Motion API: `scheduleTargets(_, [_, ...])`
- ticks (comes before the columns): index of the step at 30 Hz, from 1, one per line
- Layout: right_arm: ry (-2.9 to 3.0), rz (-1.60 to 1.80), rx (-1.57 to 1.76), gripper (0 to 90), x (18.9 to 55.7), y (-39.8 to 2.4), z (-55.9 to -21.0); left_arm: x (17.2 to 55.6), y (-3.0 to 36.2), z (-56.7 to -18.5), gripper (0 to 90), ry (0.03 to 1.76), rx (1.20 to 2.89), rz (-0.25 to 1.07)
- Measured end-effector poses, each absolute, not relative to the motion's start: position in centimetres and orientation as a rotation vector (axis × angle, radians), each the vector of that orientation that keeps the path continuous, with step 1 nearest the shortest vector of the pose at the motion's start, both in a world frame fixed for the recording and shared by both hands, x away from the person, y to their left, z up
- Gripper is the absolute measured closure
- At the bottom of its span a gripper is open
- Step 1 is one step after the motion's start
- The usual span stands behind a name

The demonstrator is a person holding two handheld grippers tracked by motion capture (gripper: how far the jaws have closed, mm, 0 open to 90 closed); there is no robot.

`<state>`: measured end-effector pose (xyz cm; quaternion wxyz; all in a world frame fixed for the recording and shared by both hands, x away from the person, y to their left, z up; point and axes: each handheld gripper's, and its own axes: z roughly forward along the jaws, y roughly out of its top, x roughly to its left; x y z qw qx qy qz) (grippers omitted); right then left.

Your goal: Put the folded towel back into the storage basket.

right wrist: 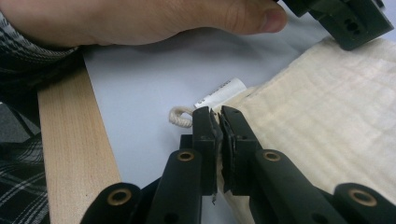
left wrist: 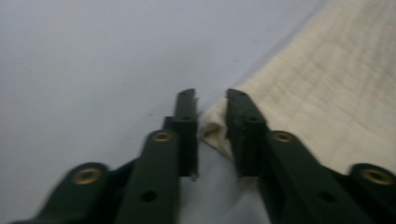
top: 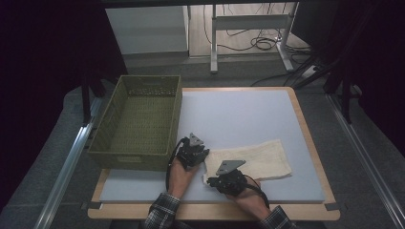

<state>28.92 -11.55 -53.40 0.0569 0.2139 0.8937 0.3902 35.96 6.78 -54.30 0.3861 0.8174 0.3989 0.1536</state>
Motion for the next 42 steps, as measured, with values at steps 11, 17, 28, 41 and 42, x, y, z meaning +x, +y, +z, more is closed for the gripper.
scheduleTargets(11, [2.707,1.196,0.621,85.6,28.7,-11.9,-52.8,35.6,6.6,-54.0,86.2,0.967,2.076,0.408])
scheduleTargets(17, [2.661,1.252,0.635,85.6,28.5,-13.4,-51.5,35.7,5.9,-52.7,86.1,0.925,2.058,0.43])
scheduleTargets(28, [2.573,1.301,0.689,85.6,28.5,-16.6,-49.6,36.3,3.9,-50.4,86.0,0.843,2.042,0.444])
scheduleTargets(41, [2.49,1.294,0.815,85.6,28.6,-21.4,-49.3,37.9,-0.6,-49.3,85.8,0.73,2.06,0.425])
scheduleTargets(42, [2.483,1.294,0.825,85.6,28.6,-21.8,-49.3,38.0,-0.8,-49.3,85.8,0.724,2.059,0.422])
